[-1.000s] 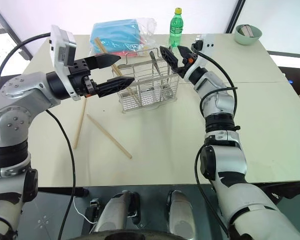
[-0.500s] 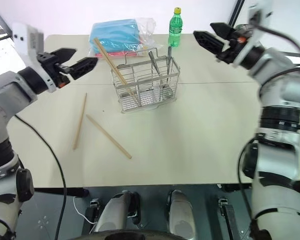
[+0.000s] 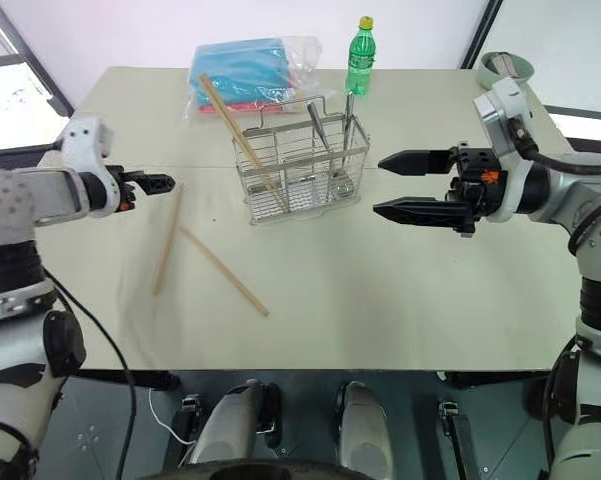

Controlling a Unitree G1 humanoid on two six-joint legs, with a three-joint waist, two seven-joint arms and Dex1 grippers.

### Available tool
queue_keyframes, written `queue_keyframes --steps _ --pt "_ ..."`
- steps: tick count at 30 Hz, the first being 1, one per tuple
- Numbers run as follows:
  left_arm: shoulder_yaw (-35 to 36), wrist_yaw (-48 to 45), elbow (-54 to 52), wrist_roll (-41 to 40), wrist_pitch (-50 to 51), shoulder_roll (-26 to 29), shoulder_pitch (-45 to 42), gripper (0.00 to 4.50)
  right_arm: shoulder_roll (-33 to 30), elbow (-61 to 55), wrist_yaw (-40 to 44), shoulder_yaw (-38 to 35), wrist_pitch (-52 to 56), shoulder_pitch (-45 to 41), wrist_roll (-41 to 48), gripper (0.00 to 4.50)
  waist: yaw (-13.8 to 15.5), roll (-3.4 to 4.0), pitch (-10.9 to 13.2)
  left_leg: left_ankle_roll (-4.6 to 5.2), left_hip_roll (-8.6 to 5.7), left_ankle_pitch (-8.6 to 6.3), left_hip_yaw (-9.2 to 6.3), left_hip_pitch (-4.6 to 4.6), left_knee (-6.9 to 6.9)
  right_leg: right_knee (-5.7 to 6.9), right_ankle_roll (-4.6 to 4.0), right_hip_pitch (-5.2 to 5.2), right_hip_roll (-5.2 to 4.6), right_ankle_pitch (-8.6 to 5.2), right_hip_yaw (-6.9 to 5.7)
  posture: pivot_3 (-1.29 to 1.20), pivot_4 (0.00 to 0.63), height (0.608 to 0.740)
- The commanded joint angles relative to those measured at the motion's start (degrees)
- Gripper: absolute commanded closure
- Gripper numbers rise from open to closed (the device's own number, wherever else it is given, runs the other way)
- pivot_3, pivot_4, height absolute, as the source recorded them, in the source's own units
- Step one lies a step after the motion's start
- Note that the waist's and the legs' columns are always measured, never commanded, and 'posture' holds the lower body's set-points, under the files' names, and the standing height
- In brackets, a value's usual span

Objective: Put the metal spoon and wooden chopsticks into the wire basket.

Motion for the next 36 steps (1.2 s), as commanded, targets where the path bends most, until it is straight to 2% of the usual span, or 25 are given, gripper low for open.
queue_keyframes --steps 1,6,11,14,21,27,31,34,36 --pt "-4.4 -2.9 8.0 4.5 -5.1 0.3 -3.3 0.0 -0.9 -2.1 0.1 -1.5 -1.2 0.1 1.0 0.05 0.0 -0.02 0.0 0.0 0.0 0.0 0.0 -0.01 0.01 0.0 0.0 0.0 0.0 0.0 0.0 0.0 0.15 0.707" --pt "-10.7 -9.0 19.4 9.7 -13.5 -0.6 -6.1 0.0 -1.2 -3.1 -1.1 -3.2 -0.9 1.2 2.0 0.05 -0.1 -0.06 0.0 -0.01 0.03 0.0 0.01 -0.04 0.01 0.0 0.0 -0.06 -0.04 0.0 0.0 0.0 0.15 0.707" --pt "-13.4 -13.9 30.2 13.5 -19.9 -2.5 -9.9 0.0 -0.5 -5.3 -3.2 -4.6 -0.2 3.0 3.5 0.05 0.0 -0.07 0.0 0.04 0.04 -0.03 0.01 -0.05 0.01 0.0 0.0 -0.07 -0.09 0.0 -0.01 0.0 0.15 0.707" --pt "-13.4 -15.8 34.6 15.2 -22.3 -3.1 -11.8 0.91 -0.6 -6.4 -4.0 -5.1 -0.2 4.2 4.2 0.0 0.0 -0.07 0.0 0.31 0.04 -0.19 0.01 -0.05 0.01 0.0 0.0 -0.06 -0.15 0.01 -0.02 0.0 0.15 0.707" --pt "-12.2 -17.6 40.6 18.0 -24.2 -3.2 -15.3 4.47 -1.3 -6.6 -4.7 -5.6 -0.1 4.8 5.2 0.0 0.0 -0.07 0.0 0.33 0.04 -0.2 0.02 -0.06 0.02 0.01 0.0 -0.07 -0.16 0.01 -0.04 0.0 0.15 0.707" --pt "-9.3 -16.2 40.1 17.7 -22.2 -2.7 -16.1 4.47 -0.4 -6.2 -4.9 -4.2 -0.8 4.8 4.9 0.0 -0.1 -0.08 0.0 0.35 0.04 -0.2 0.02 -0.07 0.02 0.02 0.01 -0.08 -0.17 0.01 -0.04 0.0 0.15 0.707" --pt "-6.9 -14.0 35.4 17.8 -23.7 -1.6 -15.0 4.47 0.0 -5.3 -4.6 -3.1 -1.0 4.1 4.6 0.0 -0.2 -0.1 0.0 0.35 0.04 -0.2 0.02 -0.08 0.02 0.02 0.01 -0.09 -0.17 0.01 -0.04 0.0 0.15 0.707" --pt "-1.4 -9.0 30.7 16.7 -30.2 -1.2 -14.4 4.47 -0.3 -4.1 -4.3 -2.6 -1.3 3.6 4.3 0.0 -0.2 -0.17 0.1 0.35 0.05 -0.2 0.02 -0.11 0.02 0.03 0.01 -0.13 -0.17 0.01 -0.04 0.0 0.15 0.707" --pt "9.9 -3.6 24.7 11.4 -42.0 -2.2 -16.1 4.47 -0.8 -3.3 -4.4 -2.6 -1.2 3.4 4.0 0.0 -0.2 -0.24 0.1 0.34 0.05 -0.2 0.02 -0.1 0.02 0.03 0.01 -0.13 -0.19 0.02 -0.04 0.0 0.15 0.707"
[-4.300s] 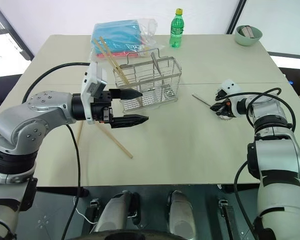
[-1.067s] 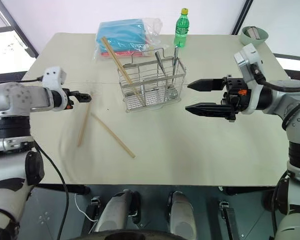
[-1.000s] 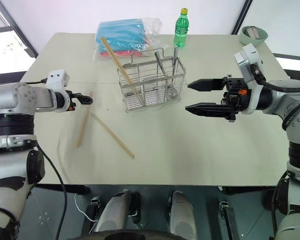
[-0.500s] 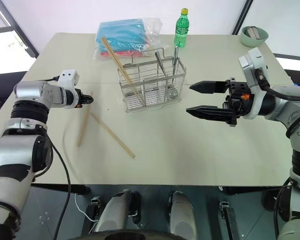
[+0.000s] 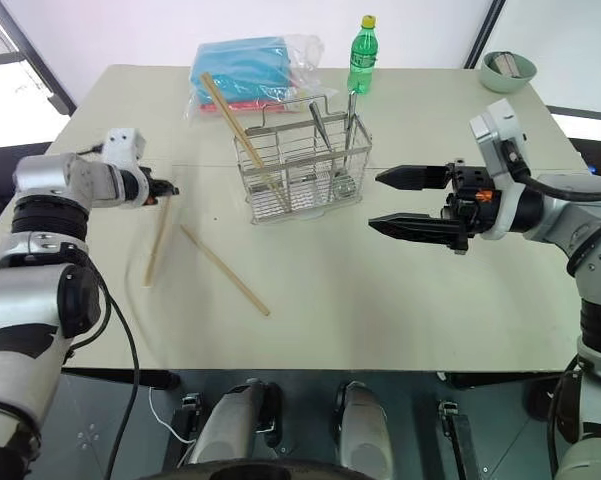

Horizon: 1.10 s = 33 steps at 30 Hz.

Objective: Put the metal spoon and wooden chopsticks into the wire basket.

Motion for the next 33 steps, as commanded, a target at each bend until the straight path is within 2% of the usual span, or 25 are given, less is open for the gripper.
queue_keyframes --steps 1,3,6,9,13,16,25,28,33 --pt "16.5 8.1 -11.5 -8.2 -16.8 -0.3 -3.4 4.47 -1.1 0.8 0.4 -1.0 -0.7 -1.6 0.1 0.0 0.0 -0.23 0.1 0.0 0.01 0.0 -0.01 -0.02 0.0 0.0 -0.01 -0.03 -0.04 0.01 0.0 0.0 0.15 0.707" --pt "23.1 9.8 -18.0 -14.6 -18.9 -2.3 -5.1 4.47 -1.5 0.7 0.1 -1.4 -0.2 -1.4 0.4 0.0 0.0 -0.31 0.2 -0.13 0.0 0.07 -0.02 -0.06 0.0 0.0 -0.01 -0.05 -0.14 0.02 -0.02 0.0 0.15 0.707" --pt "26.3 10.7 -27.8 -22.2 -18.6 -6.2 -6.8 4.47 -1.8 0.1 -1.0 -2.5 1.4 -1.3 1.5 0.0 0.1 -0.32 0.2 -0.24 -0.15 0.14 0.07 -0.05 0.0 -0.02 0.03 0.0 -0.28 0.04 -0.03 0.0 0.15 0.707" --pt "25.3 12.3 -34.3 -27.0 -17.6 -10.6 -7.5 4.47 -2.0 -0.4 -2.2 -3.3 2.5 -1.1 2.2 0.0 0.6 -0.33 0.2 -0.18 -0.25 0.11 0.05 0.08 0.07 -0.09 0.16 0.24 -0.35 0.1 -0.09 0.0 0.15 0.707" --pt "19.3 11.8 -38.8 -28.9 -16.6 -16.0 -7.3 4.47 -2.2 -0.9 -3.8 -4.4 3.5 -1.1 3.2 0.0 1.5 -0.34 0.2 0.06 -0.24 -0.02 0.04 0.16 0.18 -0.1 0.24 0.37 -0.28 0.15 -0.09 0.0 0.15 0.707" --pt "11.8 8.0 -39.1 -25.4 -19.3 -19.7 -5.7 4.47 -1.9 -1.7 -6.0 -6.5 4.9 -0.3 4.9 0.0 1.7 -0.35 0.2 -0.01 -0.24 0.03 0.05 0.13 0.2 -0.15 0.25 0.38 -0.25 0.15 -0.09 0.0 0.15 0.707" --pt "0.9 0.9 -31.6 -15.9 -30.9 -23.3 -1.5 4.47 -1.9 -5.5 -10.9 -11.1 6.9 3.5 8.6 0.0 1.4 -0.33 0.1 0.13 -0.13 -0.05 0.08 0.15 0.17 -0.17 0.23 0.34 -0.06 0.14 -0.07 0.0 0.15 0.707" --pt "-1.1 -0.5 -31.2 -14.4 -32.7 -24.1 0.4 4.47 -2.3 -5.8 -11.8 -12.2 7.4 3.9 9.6 0.0 1.5 -0.34 0.2 0.22 -0.11 -0.1 0.06 0.12 0.18 -0.19 0.23 0.34 -0.07 0.14 -0.06 0.0 0.15 0.707" --pt "-3.3 0.3 -33.0 -13.7 -33.1 -28.6 6.4 4.47 -2.2 -5.7 -13.6 -13.1 7.7 4.3 10.4 0.0 1.6 -0.34 0.2 0.26 -0.12 -0.12 0.01 0.08 0.18 -0.22 0.23 0.34 -0.09 0.14 -0.07 0.0 0.15 0.707"
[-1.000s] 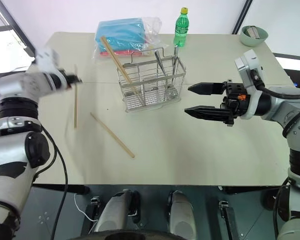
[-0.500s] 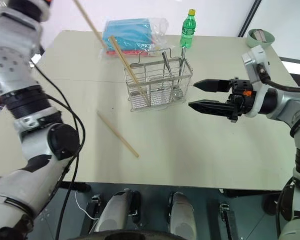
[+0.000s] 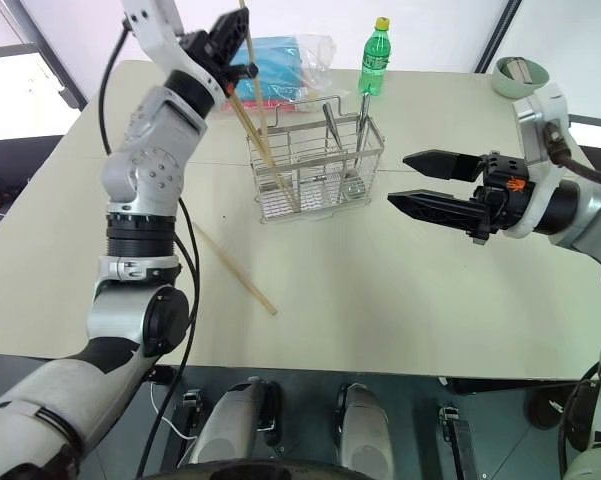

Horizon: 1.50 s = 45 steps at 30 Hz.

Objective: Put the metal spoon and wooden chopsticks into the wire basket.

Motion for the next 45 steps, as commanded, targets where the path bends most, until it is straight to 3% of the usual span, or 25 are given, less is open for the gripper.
queue_keyframes --steps 1,2,5,10,12,20,24,28,29,32,37,42,45 --pt "-1.2 0.4 -3.0 -0.4 -0.3 -2.5 2.0 4.47 -1.0 -1.2 -1.1 -2.3 -0.3 -0.1 1.4 0.0 0.0 0.0 0.0 0.02 0.0 -0.01 0.0 0.0 0.0 0.0 0.0 0.0 -0.01 0.0 0.0 0.0 0.15 0.707" --pt "-1.3 0.6 -3.3 0.0 -0.3 -2.7 2.7 4.47 -0.9 -1.1 -1.3 -2.2 -0.3 -0.1 1.4 0.0 0.0 0.0 0.0 0.03 0.0 -0.01 0.0 -0.01 0.01 0.01 0.0 -0.01 -0.01 0.0 0.0 0.0 0.15 0.707" --pt "-2.2 0.3 -5.4 0.9 0.4 -2.4 4.4 3.46 -1.0 -0.1 -1.7 -2.2 -0.4 -0.6 1.4 0.0 -0.2 -0.01 0.0 0.04 0.01 -0.02 -0.02 -0.01 0.01 0.02 0.0 -0.03 0.0 0.0 0.0 0.0 0.15 0.707" --pt "-3.5 -0.6 -11.0 1.2 3.6 0.2 5.1 0.87 -0.6 2.0 -1.8 -1.4 -1.1 -1.9 0.8 0.0 -0.1 0.0 0.0 0.06 0.02 -0.03 -0.02 -0.01 0.0 0.03 -0.01 -0.05 0.01 0.0 0.0 0.0 0.15 0.707" --pt "-3.4 -0.4 -12.9 0.9 4.8 1.3 4.7 0.03 -0.2 2.8 -1.9 -0.9 -1.5 -2.3 0.5 0.0 -0.1 0.0 0.0 0.06 0.02 -0.03 -0.01 -0.01 0.0 0.03 -0.01 -0.05 0.01 0.0 0.0 0.0 0.15 0.707" --pt "0.5 4.6 -23.2 -2.3 14.9 7.7 -0.5 0.03 1.0 4.3 -1.6 1.4 -3.3 -3.2 -0.9 0.0 -0.1 0.0 0.0 0.06 0.01 -0.03 -0.03 -0.02 0.01 0.03 -0.01 -0.04 0.01 0.0 0.0 0.0 0.15 0.707" --pt "12.4 22.4 -23.3 -5.3 45.4 10.1 -6.5 0.03 0.4 4.8 0.6 3.3 -5.2 -3.0 -3.0 0.0 -0.2 0.01 0.0 0.06 0.02 -0.03 -0.07 0.03 0.0 0.06 0.01 -0.01 0.03 -0.01 0.02 0.0 0.15 0.707" --pt "24.3 35.7 -24.3 4.6 67.9 6.5 -10.3 0.03 0.4 5.9 2.3 4.2 -6.6 -3.0 -4.3 0.0 -0.2 0.01 0.0 0.06 0.01 -0.02 -0.12 0.07 0.0 0.08 0.04 0.02 0.06 -0.03 0.03 0.0 0.15 0.707" --pt "29.0 40.1 -25.2 7.4 70.6 2.9 -11.3 0.03 0.5 6.2 2.6 4.4 -6.9 -3.1 -4.6 0.0 -0.2 -0.04 0.0 0.06 0.01 -0.02 -0.12 0.05 0.0 0.08 0.05 0.02 0.08 -0.03 0.03 0.0 0.15 0.707" --pt "37.6 49.5 -27.2 12.5 72.0 -6.5 -13.3 0.03 0.9 7.1 3.4 5.1 -7.7 -3.5 -5.6 0.0 0.4 -0.22 0.1 -0.11 -0.02 0.08 -0.18 -0.01 0.02 0.02 0.05 0.07 0.07 -0.03 0.0 0.0 0.15 0.707" --pt "42.1 56.1 -30.2 17.3 72.0 -15.6 -13.6 0.03 1.8 8.2 3.8 6.4 -8.7 -4.3 -6.2 0.0 0.0 -0.32 0.1 -0.21 -0.02 0.11 -0.15 -0.09 0.1 -0.02 0.07 0.05 0.05 -0.02 -0.01 0.0 0.15 0.707" --pt "40.1 57.2 -31.7 19.6 72.0 -20.2 -9.1 0.03 2.6 8.1 3.9 6.9 -9.1 -4.6 -6.6 0.0 -0.2 -0.31 0.1 -0.22 0.01 0.1 -0.12 0.02 -0.03 0.01 0.04 0.0 0.08 -0.02 0.01 0.0 0.15 0.707" --pt "37.9 56.1 -31.6 20.6 72.0 -19.9 -5.5 0.03 2.8 7.7 3.6 6.5 -8.7 -4.5 -6.3 0.0 -0.1 -0.29 0.1 -0.23 0.03 0.11 -0.11 -0.03 -0.05 0.05 0.01 -0.09 0.1 -0.01 0.02 0.0 0.15 0.707"
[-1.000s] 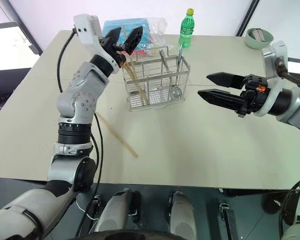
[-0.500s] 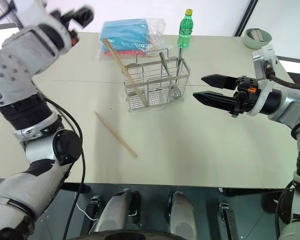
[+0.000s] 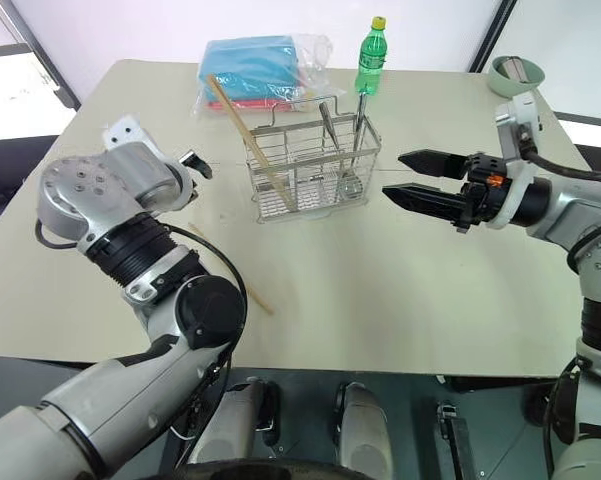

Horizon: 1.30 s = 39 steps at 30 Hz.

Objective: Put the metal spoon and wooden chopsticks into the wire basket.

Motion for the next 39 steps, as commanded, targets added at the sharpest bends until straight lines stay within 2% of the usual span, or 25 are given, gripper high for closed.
queue_keyframes --steps 1,9,14,15,16,20,23,32,34,39 --pt "-4.1 -1.0 -1.1 1.6 0.5 -1.1 5.0 0.03 -0.2 -1.5 -0.1 -1.8 -0.5 -0.5 0.6 0.0 0.0 0.02 0.0 -0.01 0.0 0.01 0.01 0.0 0.0 0.0 0.0 0.0 -0.01 0.0 0.0 0.0 0.15 0.707" --pt "-8.7 -6.0 7.0 2.7 0.5 0.0 11.2 0.03 -0.3 -3.5 -1.3 -3.7 0.3 1.7 1.8 0.0 0.2 0.01 0.0 0.04 -0.03 -0.02 -0.01 -0.04 0.04 -0.01 0.0 0.02 -0.05 0.0 -0.01 0.0 0.15 0.707" --pt "-8.7 -7.8 10.0 4.0 0.5 -0.1 12.4 0.03 0.1 -4.8 -2.2 -4.4 0.6 2.6 2.1 0.0 0.2 0.19 -0.1 0.16 -0.02 -0.09 -0.01 0.04 0.03 0.0 0.0 0.07 -0.05 0.0 -0.01 0.0 0.15 0.707" --pt "-8.5 -8.1 10.2 4.2 0.5 -0.3 12.1 0.56 0.1 -5.0 -2.3 -4.5 0.6 2.8 2.2 0.0 0.2 0.23 -0.1 0.16 -0.02 -0.1 -0.01 0.07 0.03 0.0 0.0 0.1 -0.06 0.0 -0.01 0.0 0.15 0.707" --pt "-8.3 -8.3 10.2 4.5 0.5 -0.5 11.9 0.81 0.1 -5.1 -2.4 -4.6 0.6 2.9 2.4 0.0 0.2 0.25 -0.1 0.16 -0.03 -0.1 -0.01 0.08 0.03 0.0 0.0 0.11 -0.07 0.0 -0.01 0.0 0.15 0.707" --pt "-6.7 -8.7 9.8 5.8 0.5 -1.6 10.8 2.72 -0.2 -5.2 -2.8 -4.8 0.7 2.9 2.8 0.0 0.4 0.25 -0.2 0.17 -0.06 -0.1 -0.03 0.08 0.03 0.0 0.0 0.12 -0.11 0.0 -0.02 0.0 0.15 0.707" --pt "-5.6 -9.2 9.9 6.5 0.5 -1.6 9.4 4.33 -0.3 -4.9 -2.9 -4.7 0.7 2.7 3.0 0.0 0.6 0.25 -0.2 0.17 -0.07 -0.1 -0.04 0.08 0.03 0.0 0.0 0.13 -0.12 0.0 -0.03 0.0 0.15 0.707" --pt "-3.7 -11.0 10.7 8.5 0.4 0.5 6.9 4.42 0.0 -4.1 -3.0 -4.2 0.4 1.7 2.9 0.0 0.2 0.25 -0.1 0.18 -0.06 -0.11 -0.04 0.05 0.03 -0.02 0.0 0.12 -0.12 0.0 -0.05 0.0 0.15 0.707" --pt "-4.2 -11.9 11.5 7.8 -4.2 3.0 6.8 4.42 0.1 -4.0 -3.0 -4.2 0.3 1.5 2.9 0.0 0.2 0.25 -0.1 0.18 -0.06 -0.11 -0.04 0.05 0.03 -0.02 0.0 0.12 -0.12 0.0 -0.05 0.0 0.15 0.707" --pt "-2.5 -13.8 19.9 4.3 -25.9 12.4 6.4 4.42 -0.1 -4.5 -3.3 -4.6 0.7 1.8 3.3 0.0 -0.2 0.21 -0.1 0.17 0.0 -0.11 0.04 0.0 -0.01 0.01 -0.02 -0.04 -0.09 0.01 -0.02 0.0 0.15 0.707"
